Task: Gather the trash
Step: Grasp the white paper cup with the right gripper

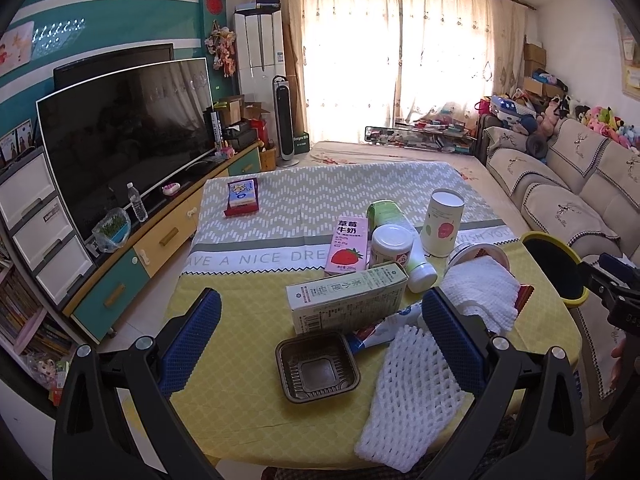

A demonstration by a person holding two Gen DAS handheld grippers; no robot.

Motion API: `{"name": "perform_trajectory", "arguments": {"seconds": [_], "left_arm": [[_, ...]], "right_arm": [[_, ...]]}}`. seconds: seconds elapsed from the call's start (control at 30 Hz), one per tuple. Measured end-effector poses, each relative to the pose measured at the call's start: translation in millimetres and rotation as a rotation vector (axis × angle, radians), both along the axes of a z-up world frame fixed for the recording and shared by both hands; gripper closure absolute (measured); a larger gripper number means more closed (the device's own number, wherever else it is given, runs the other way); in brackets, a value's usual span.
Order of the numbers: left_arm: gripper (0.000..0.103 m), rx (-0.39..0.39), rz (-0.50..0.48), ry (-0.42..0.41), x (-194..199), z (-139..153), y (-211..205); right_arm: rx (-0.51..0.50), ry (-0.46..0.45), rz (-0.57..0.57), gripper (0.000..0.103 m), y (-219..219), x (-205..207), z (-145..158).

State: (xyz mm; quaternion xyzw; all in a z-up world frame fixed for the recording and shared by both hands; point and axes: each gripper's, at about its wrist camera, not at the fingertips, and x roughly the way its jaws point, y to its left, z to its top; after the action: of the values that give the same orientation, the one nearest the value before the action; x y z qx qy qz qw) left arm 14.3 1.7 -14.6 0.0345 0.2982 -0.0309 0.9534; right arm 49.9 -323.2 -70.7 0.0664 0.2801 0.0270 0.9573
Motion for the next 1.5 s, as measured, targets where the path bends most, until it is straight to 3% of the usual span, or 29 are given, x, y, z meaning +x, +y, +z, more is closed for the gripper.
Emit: {"name": "perform_trajectory", "arguments": {"seconds": [0.37,0.93,1.0,1.17,1.5], "left_arm": [[0.004,0.017,0.049,0.027,27.8,-13.7,11.8],[0.004,0.028,0.051,0.064,93.0,-26.2,2.7],[0.004,0.027,0.052,0.069,96.5,-28.3,2.8],[0.004,0.020,0.061,0.080,101.9,-32.3,6.3],[0.004,0.010,0.055,0.076,99.8,-33.0,10.0]], "right_arm": [[-0.049,0.031,0.098,0.006,21.6,84.5,9.4],[-0.110,0.292,0.287,0.006,54.4,239.2,-27.5],[-0.108,0.324,0.307,0.011,57.0,249.1,-33.3],[-0.075,0.374,0.338,0.046,59.5,262.9,-45.5],[-0.028,0.296,0.308,0.047,44.0,247.6,-24.6]]}}
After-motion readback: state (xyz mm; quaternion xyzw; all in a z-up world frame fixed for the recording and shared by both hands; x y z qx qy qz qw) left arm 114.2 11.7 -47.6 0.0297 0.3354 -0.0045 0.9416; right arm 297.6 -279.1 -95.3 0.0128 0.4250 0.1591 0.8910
